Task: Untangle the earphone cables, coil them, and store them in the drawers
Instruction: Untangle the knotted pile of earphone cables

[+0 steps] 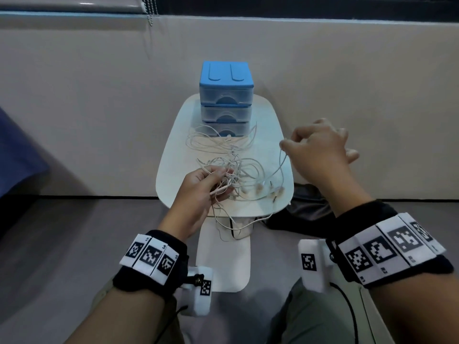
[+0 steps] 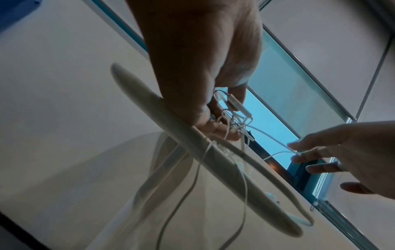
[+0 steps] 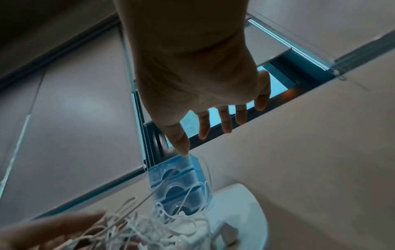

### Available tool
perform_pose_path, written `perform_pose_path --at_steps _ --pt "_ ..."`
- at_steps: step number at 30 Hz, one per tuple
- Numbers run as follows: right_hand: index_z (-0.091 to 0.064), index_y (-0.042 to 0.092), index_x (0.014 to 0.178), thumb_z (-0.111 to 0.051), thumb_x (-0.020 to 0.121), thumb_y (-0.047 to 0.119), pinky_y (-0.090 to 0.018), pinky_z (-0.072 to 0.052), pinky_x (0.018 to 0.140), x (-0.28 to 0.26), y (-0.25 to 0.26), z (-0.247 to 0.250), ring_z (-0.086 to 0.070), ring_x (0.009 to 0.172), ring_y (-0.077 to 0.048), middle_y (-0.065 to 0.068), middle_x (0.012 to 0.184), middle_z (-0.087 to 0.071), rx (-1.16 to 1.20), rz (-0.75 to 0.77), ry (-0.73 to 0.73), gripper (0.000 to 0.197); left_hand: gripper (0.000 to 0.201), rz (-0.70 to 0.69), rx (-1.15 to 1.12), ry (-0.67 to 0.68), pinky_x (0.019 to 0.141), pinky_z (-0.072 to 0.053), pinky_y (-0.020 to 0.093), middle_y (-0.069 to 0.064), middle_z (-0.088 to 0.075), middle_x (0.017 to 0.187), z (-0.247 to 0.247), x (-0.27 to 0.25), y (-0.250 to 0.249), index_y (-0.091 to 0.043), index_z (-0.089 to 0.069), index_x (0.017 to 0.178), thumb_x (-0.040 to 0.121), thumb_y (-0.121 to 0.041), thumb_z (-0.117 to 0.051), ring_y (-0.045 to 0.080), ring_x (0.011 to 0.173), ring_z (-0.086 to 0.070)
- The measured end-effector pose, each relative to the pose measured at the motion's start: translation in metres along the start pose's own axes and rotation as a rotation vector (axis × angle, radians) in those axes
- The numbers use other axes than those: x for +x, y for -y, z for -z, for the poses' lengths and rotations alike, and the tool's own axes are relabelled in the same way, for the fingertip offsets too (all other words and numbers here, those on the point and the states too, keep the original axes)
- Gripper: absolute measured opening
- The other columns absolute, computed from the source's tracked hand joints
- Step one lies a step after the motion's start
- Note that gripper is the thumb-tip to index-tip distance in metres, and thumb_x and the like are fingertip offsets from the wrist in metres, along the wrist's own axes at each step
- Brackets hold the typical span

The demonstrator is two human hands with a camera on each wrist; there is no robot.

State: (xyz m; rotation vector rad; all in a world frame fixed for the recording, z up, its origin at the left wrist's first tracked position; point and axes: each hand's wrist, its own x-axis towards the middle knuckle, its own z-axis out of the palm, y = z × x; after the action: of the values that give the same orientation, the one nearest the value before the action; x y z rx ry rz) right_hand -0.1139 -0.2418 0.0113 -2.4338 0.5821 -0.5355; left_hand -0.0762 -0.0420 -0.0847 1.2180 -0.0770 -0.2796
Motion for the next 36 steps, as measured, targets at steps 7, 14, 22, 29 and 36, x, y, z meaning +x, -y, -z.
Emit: perform_pose_path --at_steps 7,14,22,29,36 --pt "-0.05 0.036 0.116 -0.067 0.087 0.033 -0.04 -0.024 0.091 -0.024 0.0 -0.008 -0.039 0.124 -0.02 0.012 0.124 -0.048 -0.106 0.346 0.201 0.033 0.017 -0.005 0.074 -0.026 0.063 -0.053 0.028 0.007 -0.072 0.083 -0.003 0.002 0.0 -0.007 -0.074 0.099 0.102 -0.014 -0.059 0.018 0.067 -0.067" --pt "-0.068 0.025 0.089 -0.065 0.094 0.04 -0.041 -0.028 0.085 -0.041 -0.002 -0.036 -0.056 0.101 -0.014 0.011 0.092 -0.065 -0.32 0.499 0.508 0.016 0.017 -0.009 0.059 -0.043 0.056 -0.049 0.025 0.007 -0.07 0.081 -0.002 0.002 -0.001 -0.01 -0.075 0.095 0.102 -0.013 -0.06 0.016 0.065 -0.065" --pt "-0.071 0.025 0.086 -0.063 0.093 0.022 -0.04 -0.044 0.088 -0.033 -0.005 -0.045 -0.06 0.088 -0.013 0.012 0.084 -0.067 -0.015 0.5 0.399 0.011 0.027 -0.007 -0.007 -0.02 0.06 -0.043 0.03 0.009 -0.07 0.084 -0.002 0.003 -0.002 -0.003 -0.071 0.106 0.105 -0.023 -0.053 0.017 0.067 -0.065" --pt "-0.079 0.024 0.095 -0.064 0.091 0.012 -0.023 -0.041 0.071 -0.012 0.017 -0.063 -0.051 0.076 -0.009 0.011 0.081 -0.051 0.046 0.68 0.407 0.02 0.036 -0.005 -0.001 0.031 0.058 -0.051 0.027 0.007 -0.07 0.079 -0.002 0.0 -0.006 -0.005 -0.069 0.1 0.109 -0.028 -0.043 0.019 0.067 -0.065" --pt "-0.078 0.026 0.095 -0.068 0.089 0.011 -0.033 -0.042 0.071 0.001 0.027 -0.064 -0.053 0.084 -0.018 0.014 0.079 -0.044 -0.182 0.802 0.515 0.019 0.028 -0.059 0.096 0.02 0.063 -0.049 0.034 0.012 -0.062 0.082 0.002 0.007 0.003 0.0 -0.066 0.102 0.109 -0.019 -0.045 0.02 0.072 -0.059"
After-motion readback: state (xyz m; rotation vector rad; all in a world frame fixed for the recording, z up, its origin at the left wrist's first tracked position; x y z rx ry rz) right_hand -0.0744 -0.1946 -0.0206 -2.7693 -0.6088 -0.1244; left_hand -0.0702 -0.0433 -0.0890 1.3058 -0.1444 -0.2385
